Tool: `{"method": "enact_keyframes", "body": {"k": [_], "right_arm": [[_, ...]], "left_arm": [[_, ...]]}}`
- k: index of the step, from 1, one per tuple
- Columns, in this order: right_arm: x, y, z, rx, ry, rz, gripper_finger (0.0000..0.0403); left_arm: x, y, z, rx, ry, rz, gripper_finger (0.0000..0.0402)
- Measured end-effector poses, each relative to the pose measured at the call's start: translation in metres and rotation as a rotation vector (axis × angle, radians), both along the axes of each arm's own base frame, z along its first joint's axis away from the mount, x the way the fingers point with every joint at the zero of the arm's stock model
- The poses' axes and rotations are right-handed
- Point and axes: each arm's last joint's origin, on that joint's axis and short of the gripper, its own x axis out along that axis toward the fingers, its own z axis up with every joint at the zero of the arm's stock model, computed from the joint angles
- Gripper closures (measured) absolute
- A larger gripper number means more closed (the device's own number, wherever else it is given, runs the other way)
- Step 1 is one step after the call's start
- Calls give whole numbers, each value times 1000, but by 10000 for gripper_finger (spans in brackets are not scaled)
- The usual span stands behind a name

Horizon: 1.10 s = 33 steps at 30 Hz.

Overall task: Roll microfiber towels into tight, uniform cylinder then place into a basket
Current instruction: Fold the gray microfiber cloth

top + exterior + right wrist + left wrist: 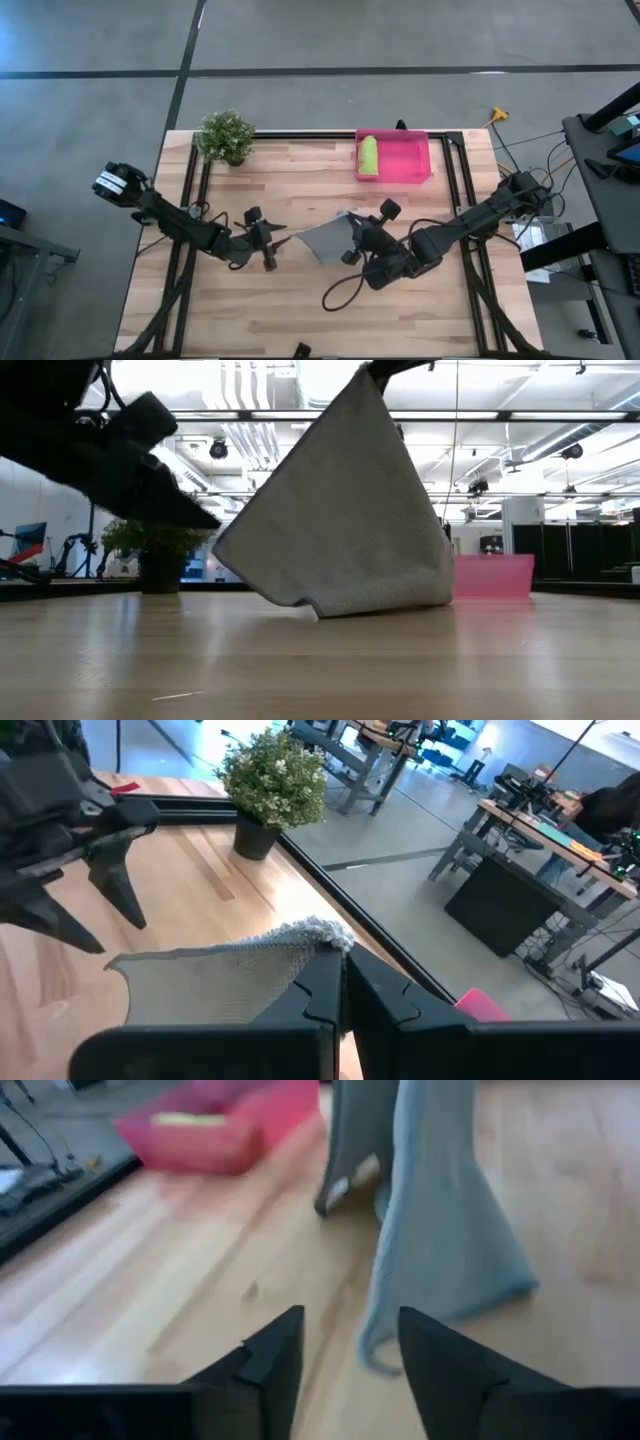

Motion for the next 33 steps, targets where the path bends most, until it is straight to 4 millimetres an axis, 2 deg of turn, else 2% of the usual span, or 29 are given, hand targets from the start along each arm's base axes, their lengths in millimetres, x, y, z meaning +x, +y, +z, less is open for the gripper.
{"method": "enact_keyframes", "body": {"k": [3, 6, 13, 21, 26, 30, 33], "right_arm": [[-1, 3, 0, 0, 0, 9, 394], [-2, 5, 0, 0, 0, 16, 394], [-3, 6, -1, -1, 2, 18, 394], [-3, 6, -1, -1, 1, 18, 394], [-2, 5, 0, 0, 0, 17, 394], [-3, 5, -1, -3, 3, 18, 394], [-3, 5, -1, -6, 9, 18, 394]], "left_arm": [[0, -1, -1, -26, 15, -44, 280], [1, -2, 1, -31, 6, -55, 286], [2, -3, 7, -116, -22, -112, 242], [8, -2, -6, -112, 24, -81, 178], [14, 1, -15, -39, 54, -25, 171], [21, 1, -15, -20, 16, -30, 172], [25, 1, -15, -11, 25, -26, 187]]}}
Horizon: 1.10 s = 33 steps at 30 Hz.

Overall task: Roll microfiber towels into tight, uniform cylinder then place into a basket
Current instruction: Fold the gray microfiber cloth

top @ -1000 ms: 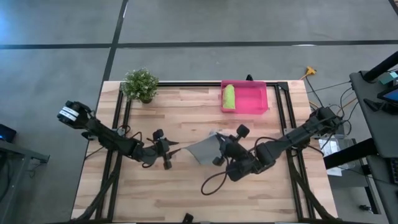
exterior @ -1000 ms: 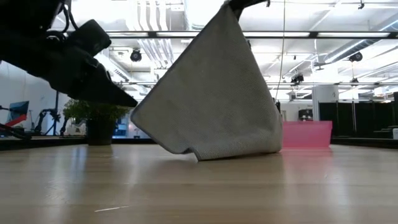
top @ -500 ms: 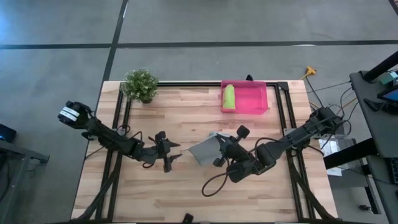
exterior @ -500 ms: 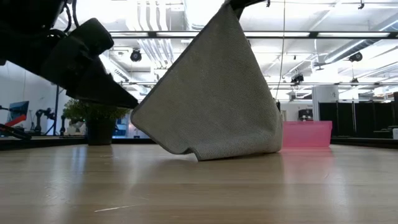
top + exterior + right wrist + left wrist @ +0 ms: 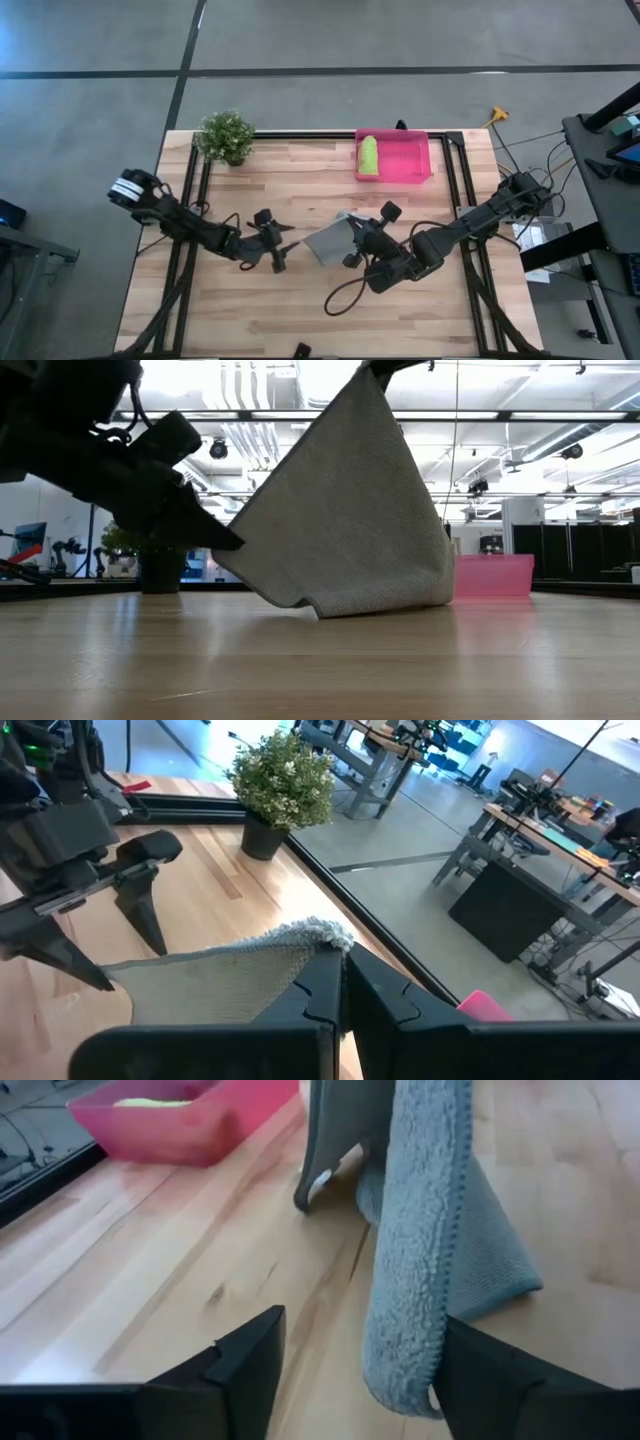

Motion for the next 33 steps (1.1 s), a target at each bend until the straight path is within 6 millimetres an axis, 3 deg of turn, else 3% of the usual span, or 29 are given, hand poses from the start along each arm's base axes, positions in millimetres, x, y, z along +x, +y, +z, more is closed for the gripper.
{"method": "enact_keyframes", "body": {"k": [15, 22, 33], "right_arm": [[-2, -1, -2, -16, 30, -1, 394], [-6, -3, -6, -25, 67, -13, 394], [-15, -5, -9, -92, 98, -59, 394]], "left_arm": [[2, 2, 0, 0, 32, -17, 388], [-1, 3, 9, 15, 32, -22, 401], [-23, 0, 60, 121, -133, 176, 401]]}}
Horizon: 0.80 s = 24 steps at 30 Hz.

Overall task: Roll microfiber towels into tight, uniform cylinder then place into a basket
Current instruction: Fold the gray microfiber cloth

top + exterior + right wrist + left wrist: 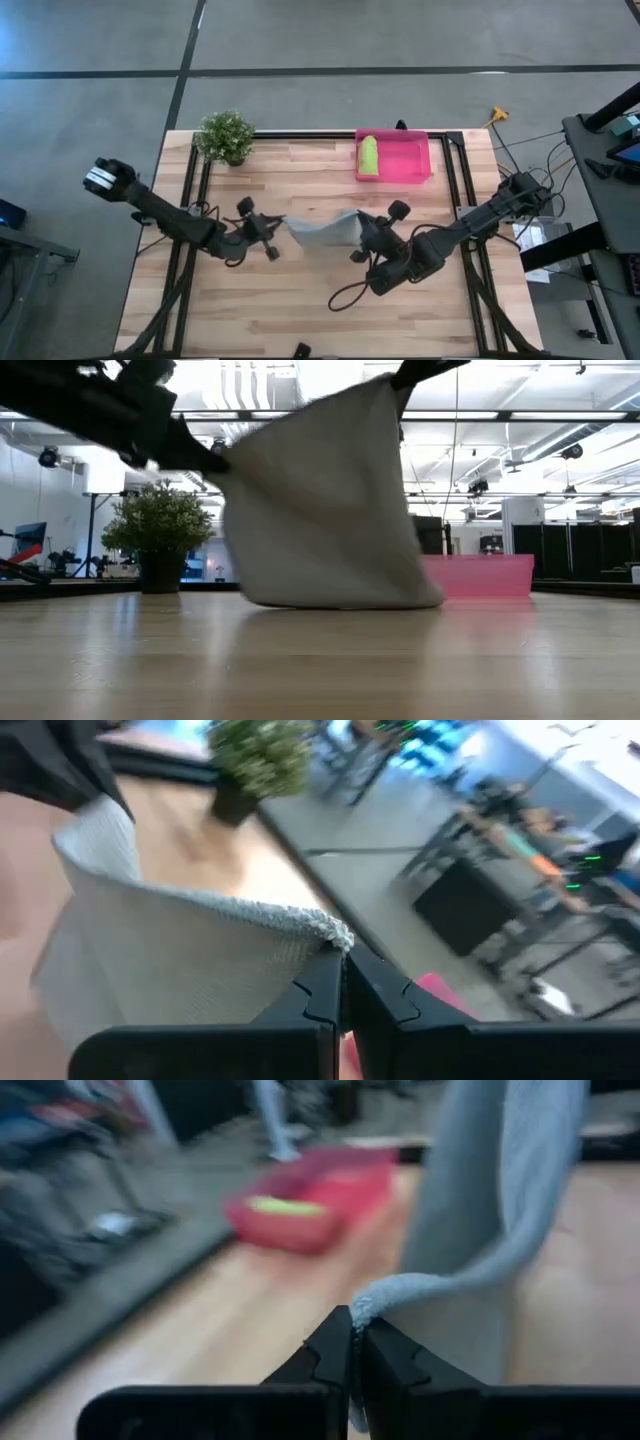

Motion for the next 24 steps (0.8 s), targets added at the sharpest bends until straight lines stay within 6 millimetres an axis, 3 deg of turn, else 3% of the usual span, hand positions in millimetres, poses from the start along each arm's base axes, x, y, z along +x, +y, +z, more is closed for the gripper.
{"method": "enact_keyframes", "body": {"k": [6, 12, 24], "right_arm": [[-11, -3, -5, -92, -91, -91, 394], [-5, -23, -11, -77, -116, -166, 394], [8, -80, -14, -163, -123, -372, 394]], "left_arm": [[-18, -4, 28, 214, -10, 180, 401], [-26, 4, 51, 255, -24, 255, 402], [-27, 12, 59, 338, 50, 436, 402]]}}
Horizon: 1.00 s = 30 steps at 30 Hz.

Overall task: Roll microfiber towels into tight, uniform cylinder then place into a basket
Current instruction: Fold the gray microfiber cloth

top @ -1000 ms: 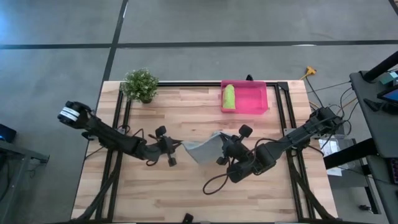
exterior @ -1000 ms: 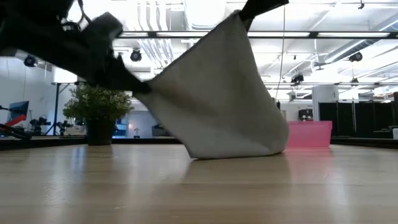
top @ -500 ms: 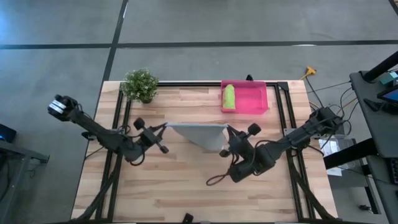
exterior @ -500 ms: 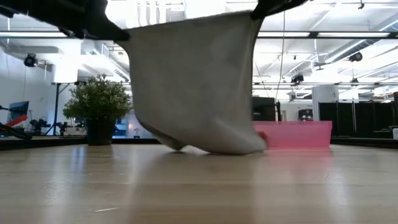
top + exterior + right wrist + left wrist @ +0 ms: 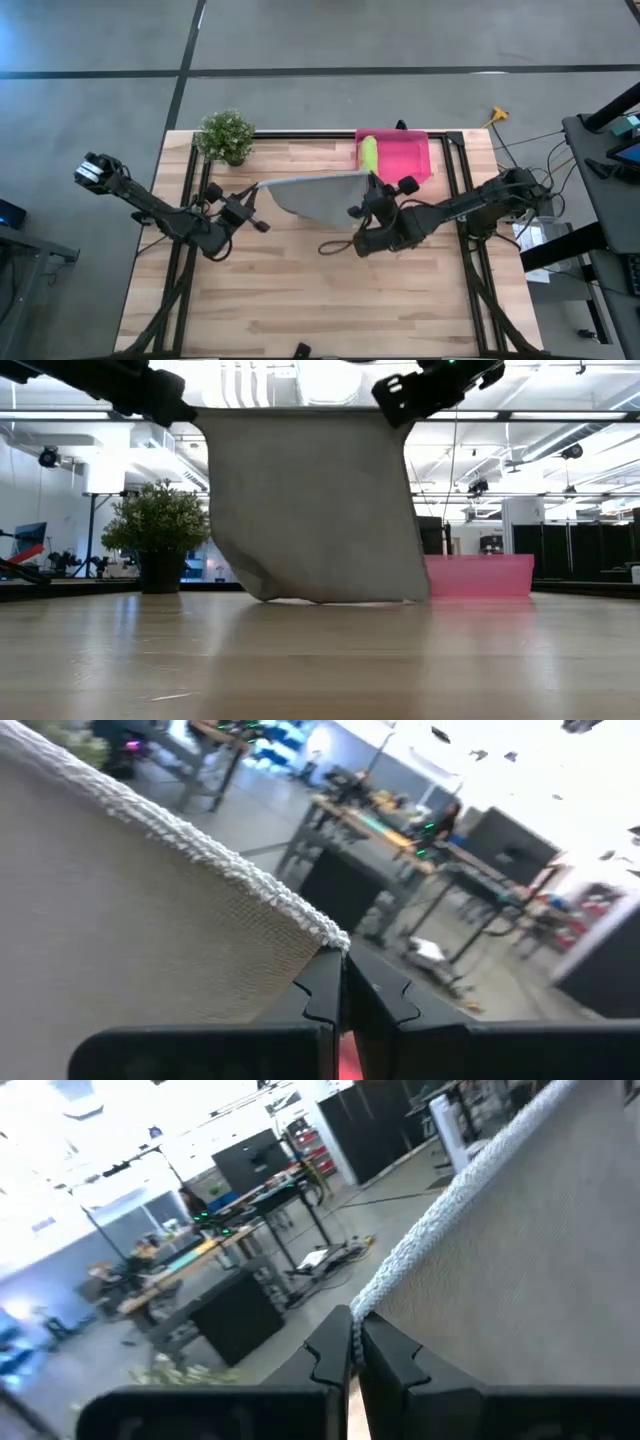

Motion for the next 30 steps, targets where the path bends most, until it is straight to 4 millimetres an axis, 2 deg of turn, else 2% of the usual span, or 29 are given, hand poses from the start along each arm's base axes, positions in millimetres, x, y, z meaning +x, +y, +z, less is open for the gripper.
{"method": "enact_keyframes", "body": {"k": [3, 7, 11, 13, 17, 20, 25, 30], "right_arm": [[5, -17, 6, -24, 34, -57, 394], [10, -31, 18, -30, 59, -100, 394], [14, -27, 32, -36, 86, -86, 394], [16, -20, 36, 15, 123, -28, 394], [15, 1, 31, 175, 188, 136, 394], [12, 15, 27, 214, 192, 195, 394], [8, 29, 26, 215, 196, 239, 394], [9, 31, 27, 237, 192, 257, 394]], "left_arm": [[3, 7, 7, 36, 60, 40, 402], [6, 16, 29, 61, 102, 100, 401], [7, 15, 54, 66, 104, 104, 401], [6, 9, 57, 64, 94, 73, 401], [6, -9, 43, 53, 73, -13, 401], [11, -19, 27, 41, 58, -71, 401], [33, -27, -3, -20, 58, -339, 401], [60, -27, -30, -58, 68, -377, 366]]}}
